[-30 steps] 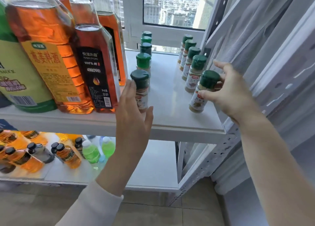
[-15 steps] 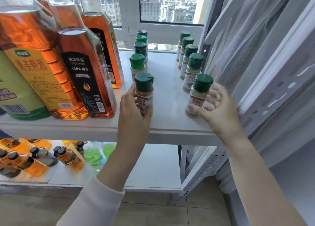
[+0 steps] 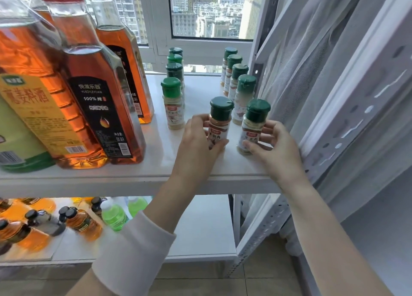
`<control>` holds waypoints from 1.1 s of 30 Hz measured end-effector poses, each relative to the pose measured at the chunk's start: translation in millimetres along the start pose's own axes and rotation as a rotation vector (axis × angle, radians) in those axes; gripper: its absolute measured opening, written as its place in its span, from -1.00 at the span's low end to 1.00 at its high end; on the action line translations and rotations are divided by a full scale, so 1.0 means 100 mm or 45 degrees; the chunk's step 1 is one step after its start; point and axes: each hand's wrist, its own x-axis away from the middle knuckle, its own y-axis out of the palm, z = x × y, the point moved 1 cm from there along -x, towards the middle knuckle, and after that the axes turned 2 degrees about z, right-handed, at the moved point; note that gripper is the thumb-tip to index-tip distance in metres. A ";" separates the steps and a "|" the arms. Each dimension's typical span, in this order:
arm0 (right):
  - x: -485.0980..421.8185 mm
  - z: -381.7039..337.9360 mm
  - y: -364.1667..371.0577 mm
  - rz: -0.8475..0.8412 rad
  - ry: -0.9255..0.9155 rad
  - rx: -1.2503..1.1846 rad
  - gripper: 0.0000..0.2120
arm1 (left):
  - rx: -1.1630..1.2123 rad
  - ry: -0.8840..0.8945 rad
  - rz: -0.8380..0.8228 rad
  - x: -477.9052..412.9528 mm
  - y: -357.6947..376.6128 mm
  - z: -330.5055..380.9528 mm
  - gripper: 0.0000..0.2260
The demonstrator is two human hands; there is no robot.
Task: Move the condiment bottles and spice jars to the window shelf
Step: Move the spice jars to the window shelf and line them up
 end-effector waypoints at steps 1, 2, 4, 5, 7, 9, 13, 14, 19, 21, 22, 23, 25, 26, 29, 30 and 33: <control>0.00 0.00 0.00 -0.002 -0.002 -0.007 -0.60 | 0.001 0.000 -0.003 0.00 0.01 0.00 -0.52; 0.00 0.00 0.00 -0.001 -0.005 -0.014 -0.60 | -0.002 -0.001 0.001 0.00 0.02 0.01 -0.51; 0.01 0.01 0.01 0.008 -0.015 -0.016 -0.60 | -0.024 -0.005 0.019 -0.01 0.03 0.02 -0.50; 0.01 0.01 0.01 0.011 -0.021 -0.011 -0.60 | -0.031 -0.004 0.028 -0.01 0.04 0.02 -0.49; 0.01 0.02 0.01 0.013 -0.036 0.003 -0.60 | -0.027 0.010 0.043 -0.01 0.05 0.01 -0.48; 0.02 0.02 0.02 0.016 -0.049 0.015 -0.59 | -0.036 0.013 0.043 0.00 0.07 0.01 -0.47; 0.02 0.02 0.02 0.003 -0.025 -0.024 -0.55 | 0.027 0.011 0.016 0.03 -0.01 0.03 -0.38; 0.03 0.01 0.02 0.011 -0.014 -0.058 -0.54 | 0.106 0.038 0.078 0.05 -0.07 0.04 -0.40; 0.06 -0.11 -0.02 0.087 -0.020 -0.181 -0.30 | 0.386 -0.069 0.517 -0.07 -0.31 -0.05 -0.64; 0.04 -0.18 -0.01 0.081 -0.021 -0.230 -0.22 | 0.309 -0.191 0.504 -0.19 -0.28 -0.12 -0.56; 0.03 -0.19 0.00 0.084 -0.014 -0.237 -0.18 | 0.267 -0.242 0.473 -0.25 -0.26 -0.15 -0.51; 0.01 -0.20 0.01 0.085 -0.006 -0.236 -0.14 | 0.235 -0.301 0.434 -0.31 -0.24 -0.18 -0.48; -0.02 -0.20 0.02 0.071 -0.001 -0.240 -0.03 | 0.212 -0.433 0.368 -0.42 -0.21 -0.24 -0.45; -0.04 -0.20 0.03 0.061 0.010 -0.242 0.00 | 0.217 -0.476 0.351 -0.45 -0.20 -0.26 -0.46; -0.08 -0.21 0.05 0.048 0.034 -0.262 -0.16 | 0.188 -0.505 0.362 -0.54 -0.17 -0.31 -0.59; -0.09 -0.21 0.06 0.044 0.044 -0.269 -0.17 | 0.173 -0.507 0.367 -0.56 -0.17 -0.31 -0.65; -0.12 -0.16 0.05 0.023 0.059 -0.306 -0.04 | 0.137 -0.438 0.293 -0.63 -0.16 -0.25 -0.68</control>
